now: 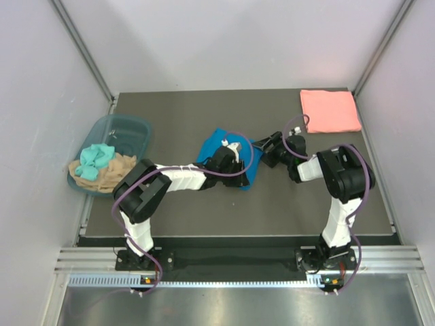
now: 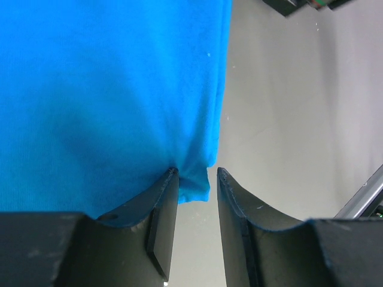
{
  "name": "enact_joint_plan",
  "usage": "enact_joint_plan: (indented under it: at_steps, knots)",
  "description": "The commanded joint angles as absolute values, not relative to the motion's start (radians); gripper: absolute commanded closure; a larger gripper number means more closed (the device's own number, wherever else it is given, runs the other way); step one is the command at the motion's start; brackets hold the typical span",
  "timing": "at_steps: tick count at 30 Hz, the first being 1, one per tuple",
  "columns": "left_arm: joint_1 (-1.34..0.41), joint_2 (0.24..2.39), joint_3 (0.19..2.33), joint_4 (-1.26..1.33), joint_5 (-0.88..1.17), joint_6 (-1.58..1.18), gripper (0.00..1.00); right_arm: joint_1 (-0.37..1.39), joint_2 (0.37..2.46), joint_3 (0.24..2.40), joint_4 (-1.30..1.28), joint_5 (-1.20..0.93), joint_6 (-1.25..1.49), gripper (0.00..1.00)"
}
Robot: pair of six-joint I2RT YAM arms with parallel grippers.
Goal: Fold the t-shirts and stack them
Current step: Fold the tshirt, then neatly place the folded tshirt to the corner
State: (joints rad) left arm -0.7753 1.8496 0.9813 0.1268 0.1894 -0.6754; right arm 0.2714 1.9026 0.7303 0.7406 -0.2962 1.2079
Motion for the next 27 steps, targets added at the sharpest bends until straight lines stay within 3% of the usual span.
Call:
enact_joint_plan:
  at_steps: [1,11,16,23,27]
  knots:
    - [-0.781,1.858,0.936,0.025,0.161,-0.661,0.62,0.258,1.980,0.765,0.833,-0.336,1.100,0.29]
    - [-0.787,1.873,0.928,0.020,0.161,-0.663,0.62,0.212,1.980,0.825,0.770,-0.379,0.983,0.26]
    - [-0.788,1.871,0.931,0.014,0.161,-0.661,0.62,0.198,1.980,0.902,0.580,-0.407,0.895,0.30]
    - [-0.788,1.879,0.945,0.006,0.161,-0.661,0.62,0.196,2.002,0.920,0.561,-0.446,0.922,0.33]
    - [-0.792,1.885,0.954,0.003,0.161,-0.660,0.62,0.196,1.948,0.907,0.424,-0.324,0.953,0.32]
